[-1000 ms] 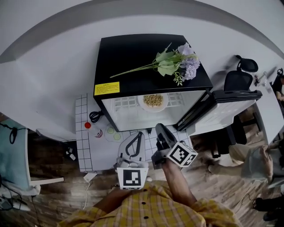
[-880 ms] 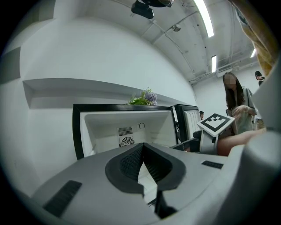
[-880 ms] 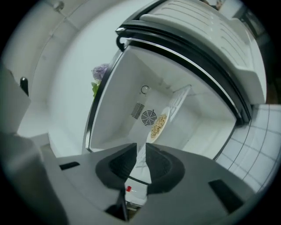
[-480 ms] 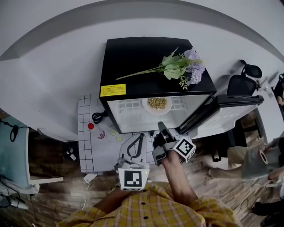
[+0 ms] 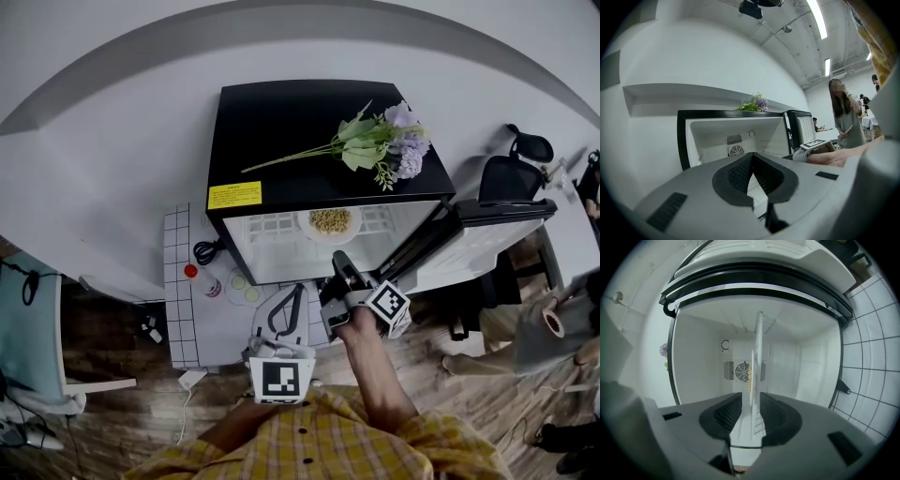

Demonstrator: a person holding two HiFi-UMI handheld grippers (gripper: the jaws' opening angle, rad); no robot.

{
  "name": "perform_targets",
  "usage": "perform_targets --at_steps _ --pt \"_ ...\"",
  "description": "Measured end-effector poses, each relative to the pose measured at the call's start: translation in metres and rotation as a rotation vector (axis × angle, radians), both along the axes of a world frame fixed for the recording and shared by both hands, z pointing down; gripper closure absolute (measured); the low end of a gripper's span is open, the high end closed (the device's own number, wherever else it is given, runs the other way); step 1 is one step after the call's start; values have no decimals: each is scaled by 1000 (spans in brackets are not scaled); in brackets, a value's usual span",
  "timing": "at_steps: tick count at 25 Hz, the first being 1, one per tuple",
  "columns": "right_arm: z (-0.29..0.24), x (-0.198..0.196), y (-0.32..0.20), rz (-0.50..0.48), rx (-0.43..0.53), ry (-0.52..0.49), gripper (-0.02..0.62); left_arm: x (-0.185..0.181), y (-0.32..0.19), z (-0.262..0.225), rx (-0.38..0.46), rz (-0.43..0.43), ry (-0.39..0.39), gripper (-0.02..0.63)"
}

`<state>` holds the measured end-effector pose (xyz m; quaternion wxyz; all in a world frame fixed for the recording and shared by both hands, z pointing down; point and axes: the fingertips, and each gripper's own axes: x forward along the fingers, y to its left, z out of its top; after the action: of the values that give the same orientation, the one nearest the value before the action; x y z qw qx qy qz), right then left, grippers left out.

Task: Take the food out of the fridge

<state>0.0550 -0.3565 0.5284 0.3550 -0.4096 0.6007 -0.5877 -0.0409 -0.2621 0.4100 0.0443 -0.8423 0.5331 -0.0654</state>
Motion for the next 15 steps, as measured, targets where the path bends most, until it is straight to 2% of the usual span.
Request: perform_targets --at_steps 7,15 --pt "6 3 -15 38 -8 -60 472 1 -3 0 1 4 -3 598" --pt "7 4 -36 64 -14 -78 471 -2 -7 4 -5 -2 -13 598"
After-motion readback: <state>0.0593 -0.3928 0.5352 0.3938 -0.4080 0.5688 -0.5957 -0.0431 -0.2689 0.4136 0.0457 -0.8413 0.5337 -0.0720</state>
